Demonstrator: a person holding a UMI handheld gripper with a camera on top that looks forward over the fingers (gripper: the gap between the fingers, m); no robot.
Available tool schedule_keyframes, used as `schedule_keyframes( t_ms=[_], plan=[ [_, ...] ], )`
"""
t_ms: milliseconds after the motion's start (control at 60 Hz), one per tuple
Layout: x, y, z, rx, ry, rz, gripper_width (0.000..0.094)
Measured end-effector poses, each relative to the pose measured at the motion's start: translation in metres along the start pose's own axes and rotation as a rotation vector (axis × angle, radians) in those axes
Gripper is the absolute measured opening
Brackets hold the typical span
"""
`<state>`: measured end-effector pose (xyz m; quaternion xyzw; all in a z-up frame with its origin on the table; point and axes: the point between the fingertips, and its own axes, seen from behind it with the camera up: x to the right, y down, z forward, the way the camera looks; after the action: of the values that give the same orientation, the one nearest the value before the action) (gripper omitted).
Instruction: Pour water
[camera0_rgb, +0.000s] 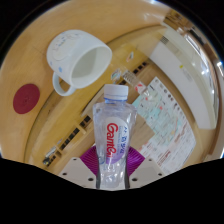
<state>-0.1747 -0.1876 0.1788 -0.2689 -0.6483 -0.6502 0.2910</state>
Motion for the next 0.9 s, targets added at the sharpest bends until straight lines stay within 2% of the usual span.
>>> schedule_keyframes(
  t_ms=[83, 300, 433, 567, 750, 817, 883, 900],
  plan=[
    [0.002, -0.015, 0.002, 0.028, 0.006, -0.047, 0.0313],
    [0.015, -0.009, 0.000, 0.063, 0.029, 0.047, 0.0316],
    [0.057, 0.017, -0.013, 0.067, 0.064, 0.378, 0.0318],
    [0.105, 0.055, -0.031, 0.072, 0.088, 0.872, 0.0319],
    [0.096, 0.086, -0.053, 0.107, -0.039, 1.723, 0.0318],
    [0.077, 0.083, -0.058, 0.116, -0.108, 1.941, 0.0320],
    [0.050, 0.046, -0.057, 0.096, -0.154, 2.085, 0.0318],
    [0.040, 0.058, -0.055, 0.100, -0.192, 2.106, 0.0318]
  ],
)
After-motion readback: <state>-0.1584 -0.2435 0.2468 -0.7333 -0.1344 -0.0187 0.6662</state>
